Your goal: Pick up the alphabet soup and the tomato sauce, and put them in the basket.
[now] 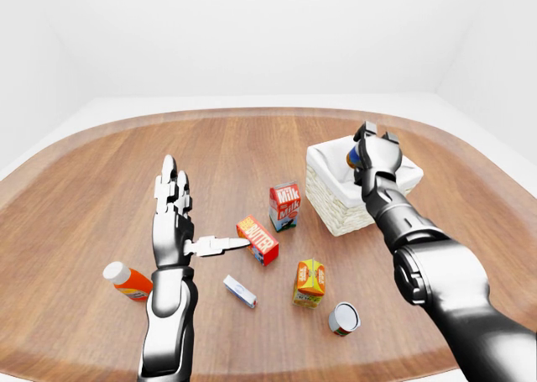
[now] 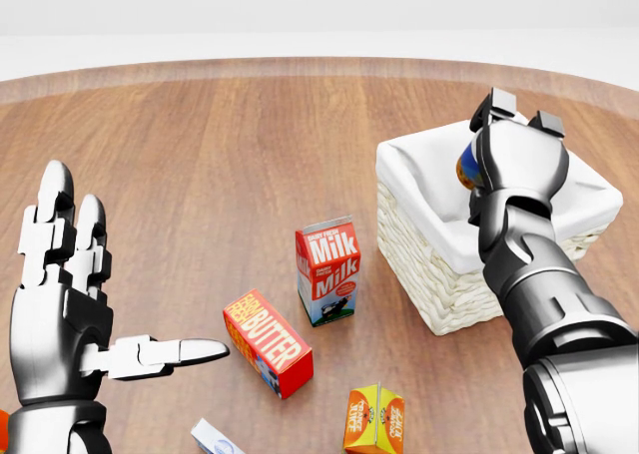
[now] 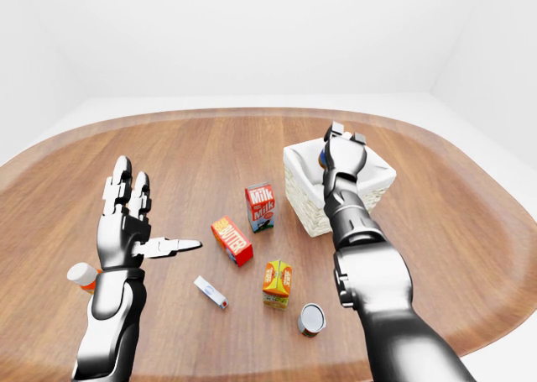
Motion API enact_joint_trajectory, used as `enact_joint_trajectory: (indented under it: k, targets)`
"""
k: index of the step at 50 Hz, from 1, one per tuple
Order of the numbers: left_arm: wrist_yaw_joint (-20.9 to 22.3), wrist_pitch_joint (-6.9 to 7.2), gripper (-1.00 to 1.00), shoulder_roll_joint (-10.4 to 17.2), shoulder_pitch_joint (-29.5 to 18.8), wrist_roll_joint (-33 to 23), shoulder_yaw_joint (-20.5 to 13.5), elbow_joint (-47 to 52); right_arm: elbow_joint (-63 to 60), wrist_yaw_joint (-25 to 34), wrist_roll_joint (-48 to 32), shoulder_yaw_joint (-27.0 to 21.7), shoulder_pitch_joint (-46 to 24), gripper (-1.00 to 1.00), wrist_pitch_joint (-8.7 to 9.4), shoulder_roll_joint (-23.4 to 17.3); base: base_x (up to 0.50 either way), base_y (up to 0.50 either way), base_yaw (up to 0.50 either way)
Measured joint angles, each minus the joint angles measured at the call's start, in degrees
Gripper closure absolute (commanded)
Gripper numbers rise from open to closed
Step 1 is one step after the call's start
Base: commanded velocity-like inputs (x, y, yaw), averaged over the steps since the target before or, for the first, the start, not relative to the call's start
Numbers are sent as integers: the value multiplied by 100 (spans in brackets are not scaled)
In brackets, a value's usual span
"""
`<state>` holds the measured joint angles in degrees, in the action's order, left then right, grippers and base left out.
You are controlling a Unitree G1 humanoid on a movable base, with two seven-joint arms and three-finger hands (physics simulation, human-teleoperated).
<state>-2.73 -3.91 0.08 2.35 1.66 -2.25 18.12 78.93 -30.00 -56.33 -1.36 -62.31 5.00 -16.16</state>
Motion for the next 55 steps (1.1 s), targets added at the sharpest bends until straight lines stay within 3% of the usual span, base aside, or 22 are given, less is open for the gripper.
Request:
enact_joint_trajectory:
  k: [15,18,20,23,24,25,28,55]
  targets:
    - [8,-17,-100,-3,13,-4,5,-3,11,0,41,-17,74,100,0,20,0,0,0]
    - [8,-13,-100,-3,14,-4,6,2,12,0,44,-20,81,55,0,22,0,0,0]
    - [8,-11,-100,-3,14,-5,7,4,14,0,33,-19,85,-5,0,24,0,0,0]
    - [8,-8,-100,-3,15,-5,7,7,18,-1,18,-18,92,-29,0,28,0,0,0]
    - [8,-7,-100,-4,15,-5,7,8,18,0,6,-17,94,-71,0,30,0,0,0]
    - [8,-6,-100,-4,15,-5,7,9,14,0,-7,-15,93,-89,0,31,0,0,0]
    - [8,-5,-100,-4,16,-5,7,10,-2,0,-41,-9,85,-100,0,30,0,0,0]
    - [9,-1,-100,-4,17,-6,7,16,-49,0,-114,58,15,-100,0,-10,0,0,0]
